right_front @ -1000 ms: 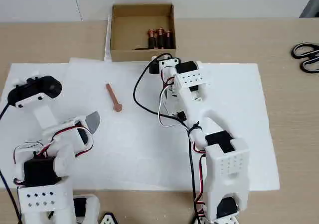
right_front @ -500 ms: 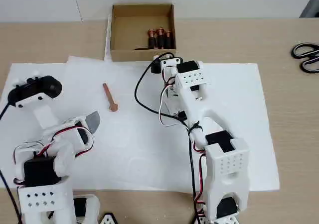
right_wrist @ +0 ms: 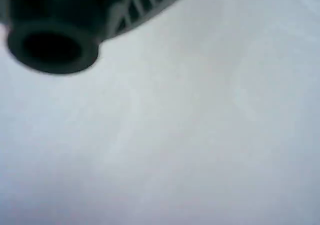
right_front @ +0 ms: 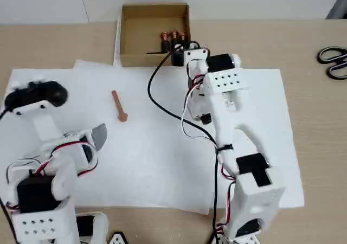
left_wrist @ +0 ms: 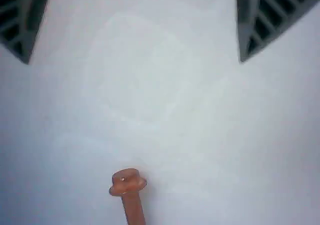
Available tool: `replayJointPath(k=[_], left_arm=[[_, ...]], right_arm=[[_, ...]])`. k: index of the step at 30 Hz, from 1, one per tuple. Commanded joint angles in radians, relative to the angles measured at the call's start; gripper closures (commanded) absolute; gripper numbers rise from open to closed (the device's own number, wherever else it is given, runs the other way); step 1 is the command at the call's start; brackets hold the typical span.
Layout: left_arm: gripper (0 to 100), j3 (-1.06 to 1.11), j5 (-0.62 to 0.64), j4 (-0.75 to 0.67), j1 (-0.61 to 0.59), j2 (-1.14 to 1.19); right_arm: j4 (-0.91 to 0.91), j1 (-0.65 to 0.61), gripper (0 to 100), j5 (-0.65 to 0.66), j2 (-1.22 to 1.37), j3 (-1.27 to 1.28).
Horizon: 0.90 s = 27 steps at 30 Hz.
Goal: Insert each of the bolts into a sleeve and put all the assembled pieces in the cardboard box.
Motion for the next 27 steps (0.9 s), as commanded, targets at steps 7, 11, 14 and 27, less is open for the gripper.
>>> replayJointPath(k=[7, 11, 14, 27], left_arm=[[75, -0.101, -0.245, -0.078, 0.0, 0.193], [75, -0.199, -0.147, -0.123, 0.003, 0.531], [75, -0.361, -0.083, -0.104, 0.008, 0.772], [75, -0.811, 0.074, -0.043, 0.169, 1.396]], right_arm=[[0.042, 0.008, 99.5, 0.012, -0.111, -0.051], [0.042, 0.008, 99.5, 0.012, -0.111, -0.051], [0.042, 0.008, 99.5, 0.012, -0.11, -0.051], [0.042, 0.008, 99.5, 0.012, -0.107, -0.051]])
